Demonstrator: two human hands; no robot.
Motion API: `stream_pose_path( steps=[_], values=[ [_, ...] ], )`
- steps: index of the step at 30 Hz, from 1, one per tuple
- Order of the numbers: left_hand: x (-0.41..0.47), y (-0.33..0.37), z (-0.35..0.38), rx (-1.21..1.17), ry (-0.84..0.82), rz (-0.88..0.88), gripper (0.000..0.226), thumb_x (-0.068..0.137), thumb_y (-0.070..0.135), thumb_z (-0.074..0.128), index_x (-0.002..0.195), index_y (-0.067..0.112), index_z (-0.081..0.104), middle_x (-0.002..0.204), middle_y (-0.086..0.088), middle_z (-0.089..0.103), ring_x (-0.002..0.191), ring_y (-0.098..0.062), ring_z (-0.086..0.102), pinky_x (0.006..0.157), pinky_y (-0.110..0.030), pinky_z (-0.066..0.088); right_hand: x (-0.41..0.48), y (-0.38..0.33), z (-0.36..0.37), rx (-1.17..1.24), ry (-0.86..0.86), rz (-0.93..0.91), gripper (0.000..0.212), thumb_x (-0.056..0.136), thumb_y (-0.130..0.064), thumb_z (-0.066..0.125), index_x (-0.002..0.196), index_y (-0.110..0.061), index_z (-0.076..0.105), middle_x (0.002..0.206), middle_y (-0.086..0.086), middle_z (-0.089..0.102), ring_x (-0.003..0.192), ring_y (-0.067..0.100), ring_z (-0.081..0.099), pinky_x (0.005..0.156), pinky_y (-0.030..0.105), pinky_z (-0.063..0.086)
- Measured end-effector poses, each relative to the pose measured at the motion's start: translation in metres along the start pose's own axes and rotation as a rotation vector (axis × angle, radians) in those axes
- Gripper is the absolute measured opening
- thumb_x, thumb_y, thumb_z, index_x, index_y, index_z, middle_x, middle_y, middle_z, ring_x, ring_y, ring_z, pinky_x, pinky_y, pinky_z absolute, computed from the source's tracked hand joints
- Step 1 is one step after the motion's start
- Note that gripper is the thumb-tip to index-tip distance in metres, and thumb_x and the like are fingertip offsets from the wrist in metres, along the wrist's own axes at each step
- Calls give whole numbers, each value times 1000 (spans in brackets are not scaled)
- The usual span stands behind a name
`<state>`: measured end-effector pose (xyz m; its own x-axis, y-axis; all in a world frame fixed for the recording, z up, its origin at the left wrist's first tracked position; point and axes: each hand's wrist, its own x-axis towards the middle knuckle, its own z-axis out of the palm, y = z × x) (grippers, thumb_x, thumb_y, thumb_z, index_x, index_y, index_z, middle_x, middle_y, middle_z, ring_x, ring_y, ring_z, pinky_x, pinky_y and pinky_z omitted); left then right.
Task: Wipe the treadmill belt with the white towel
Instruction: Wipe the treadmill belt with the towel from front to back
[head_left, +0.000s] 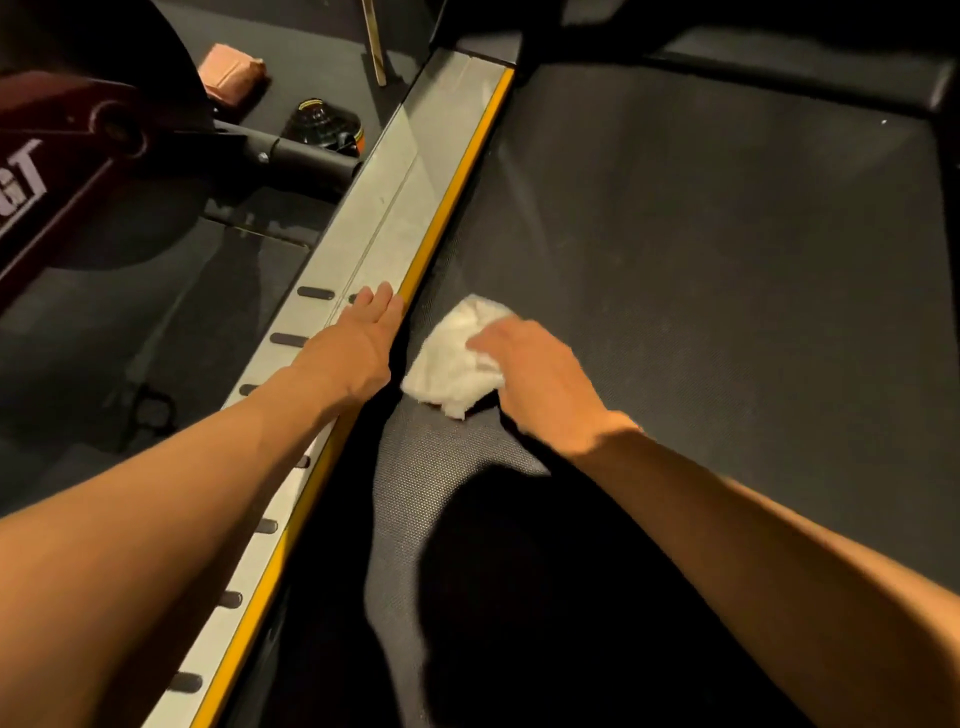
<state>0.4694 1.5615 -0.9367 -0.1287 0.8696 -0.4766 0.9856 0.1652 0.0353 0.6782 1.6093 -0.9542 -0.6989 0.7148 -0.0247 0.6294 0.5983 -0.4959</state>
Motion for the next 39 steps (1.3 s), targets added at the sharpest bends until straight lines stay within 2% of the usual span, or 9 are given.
stream_pose_path(
  steps=[5,10,16,19,23,27,30,35,39],
  values=[
    [-2,1,-8,91,-40,31,82,95,11,50,151,1,-8,159,-17,-13,148,-34,-5,121,-39,11,6,20,0,63,19,171,41,87,-18,53,124,-35,56,131,2,55,118,28,52,94,40,45],
    [-4,7,-7,121,-37,-3,74,97,13,43,153,4,-6,161,-12,-11,148,-32,-4,120,-43,15,-39,-1,5,49,-230,6,56,86,2,47,135,-24,50,143,-2,46,132,20,39,106,31,28],
    [-5,13,-11,217,-9,-12,72,96,17,47,151,1,3,160,-17,1,145,-35,12,117,-45,22,-20,33,-25,103,107,297,63,79,10,44,131,-23,55,135,0,54,124,24,48,97,27,37],
    [-5,21,-9,346,75,9,62,95,22,40,149,1,16,154,-21,19,135,-37,29,111,-46,31,-34,30,-21,-27,-49,279,57,83,3,48,131,-28,54,129,1,57,119,26,52,94,31,39],
    [-1,36,-1,439,62,23,60,99,31,29,153,12,10,159,-18,11,144,-38,17,117,-47,19,-55,7,-14,-89,-440,207,35,77,-13,65,107,-29,65,120,-1,62,115,25,55,95,35,42],
    [7,52,3,589,44,110,57,102,38,19,151,10,20,151,-16,35,134,-33,38,114,-47,20,-58,41,-35,54,-14,218,53,84,-2,47,130,-26,56,137,-1,53,126,24,45,103,32,33],
    [7,55,-2,584,60,130,52,101,41,22,140,10,37,136,-12,51,122,-30,48,106,-44,30,-63,60,-34,-83,47,336,58,87,-1,45,139,-27,46,145,0,43,131,26,39,104,36,32],
    [10,68,-7,457,70,181,49,102,39,24,146,17,29,156,-12,27,140,-34,32,116,-45,24,-115,31,-16,115,-324,-43,35,92,-9,43,119,-14,65,129,5,59,124,17,47,101,17,24],
    [18,91,-5,303,60,229,52,102,34,26,152,26,16,160,-9,14,140,-36,32,108,-48,38,-103,71,-35,21,77,138,49,80,-10,40,124,-17,62,125,8,60,113,31,55,99,38,43]
  ],
)
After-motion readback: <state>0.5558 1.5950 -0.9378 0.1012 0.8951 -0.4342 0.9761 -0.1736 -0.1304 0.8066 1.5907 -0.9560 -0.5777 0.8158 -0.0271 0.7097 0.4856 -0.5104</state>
